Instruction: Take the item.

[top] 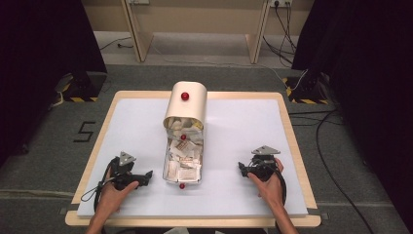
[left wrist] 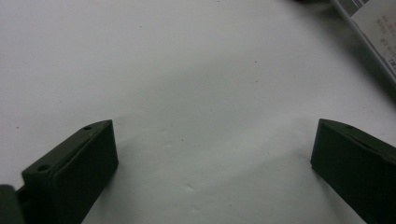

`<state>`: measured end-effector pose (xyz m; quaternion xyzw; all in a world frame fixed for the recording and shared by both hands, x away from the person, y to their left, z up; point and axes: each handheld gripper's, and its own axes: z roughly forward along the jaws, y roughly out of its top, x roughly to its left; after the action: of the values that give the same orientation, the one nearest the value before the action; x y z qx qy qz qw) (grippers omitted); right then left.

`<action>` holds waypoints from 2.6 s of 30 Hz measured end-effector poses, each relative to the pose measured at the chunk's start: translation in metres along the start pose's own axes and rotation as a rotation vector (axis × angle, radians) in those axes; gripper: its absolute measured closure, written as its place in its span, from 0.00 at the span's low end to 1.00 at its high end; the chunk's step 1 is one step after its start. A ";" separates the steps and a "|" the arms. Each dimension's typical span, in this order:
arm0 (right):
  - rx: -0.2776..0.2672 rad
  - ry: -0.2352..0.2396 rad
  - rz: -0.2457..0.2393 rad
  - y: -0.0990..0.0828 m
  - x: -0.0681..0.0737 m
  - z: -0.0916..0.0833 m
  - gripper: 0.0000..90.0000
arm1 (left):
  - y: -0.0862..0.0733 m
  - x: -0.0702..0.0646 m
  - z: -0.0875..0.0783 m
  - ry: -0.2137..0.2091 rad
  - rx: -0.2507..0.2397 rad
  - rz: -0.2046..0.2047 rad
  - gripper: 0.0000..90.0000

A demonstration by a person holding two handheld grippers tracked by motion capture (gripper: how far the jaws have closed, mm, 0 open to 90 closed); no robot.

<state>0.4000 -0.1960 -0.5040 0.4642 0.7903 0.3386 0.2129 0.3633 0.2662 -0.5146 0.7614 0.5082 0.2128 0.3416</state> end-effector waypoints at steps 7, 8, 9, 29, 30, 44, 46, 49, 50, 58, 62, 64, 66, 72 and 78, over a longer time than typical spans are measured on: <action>0.004 -0.001 0.005 0.000 0.000 0.000 0.20 | 0.000 0.000 0.000 0.000 0.000 0.001 0.00; 0.002 -0.004 0.000 0.000 0.000 0.000 0.20 | 0.000 0.000 0.000 0.000 0.000 0.000 0.00; 0.001 -0.005 0.001 0.000 0.000 0.000 0.19 | 0.000 0.000 0.000 -0.001 0.000 0.000 0.00; -0.026 0.094 -0.026 0.010 0.026 -0.001 0.20 | 0.000 0.000 0.000 -0.002 -0.001 0.000 0.00; -0.033 0.103 -0.027 0.012 0.029 -0.002 0.19 | 0.000 0.000 0.000 -0.002 -0.001 0.000 0.00; -0.106 0.161 -0.035 0.026 0.043 -0.019 0.19 | 0.000 0.000 0.000 -0.003 -0.001 0.000 0.00; -0.119 0.177 -0.045 0.028 0.048 -0.022 0.21 | 0.000 0.000 0.000 -0.002 -0.001 -0.001 0.00; -0.126 0.190 -0.054 0.030 0.051 -0.023 0.24 | 0.000 0.000 0.000 -0.002 -0.001 -0.001 0.00; -0.130 0.197 -0.063 0.031 0.054 -0.024 0.25 | 0.000 0.000 0.000 -0.003 -0.001 0.000 0.00; -0.178 0.241 -0.093 0.040 0.070 -0.036 0.33 | 0.000 0.000 0.000 -0.003 -0.001 -0.001 0.00; -0.191 0.260 -0.102 0.042 0.075 -0.040 0.35 | 0.000 0.000 0.000 -0.002 -0.001 -0.001 0.00; -0.201 0.273 -0.126 0.044 0.082 -0.042 0.37 | 0.000 0.000 0.000 -0.002 -0.001 0.000 0.00; -0.202 0.278 -0.130 0.045 0.084 -0.043 0.37 | 0.000 0.000 0.000 -0.002 -0.001 -0.001 0.00; -0.220 0.316 -0.171 0.051 0.099 -0.049 0.42 | 0.000 0.000 0.000 -0.002 -0.003 -0.003 0.00; -0.219 0.344 -0.206 0.056 0.111 -0.052 0.46 | 0.000 0.000 0.000 -0.002 -0.003 -0.003 0.00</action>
<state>0.3461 -0.0972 -0.4306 0.2907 0.8166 0.4732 0.1574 0.3634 0.2663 -0.5148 0.7603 0.5087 0.2122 0.3438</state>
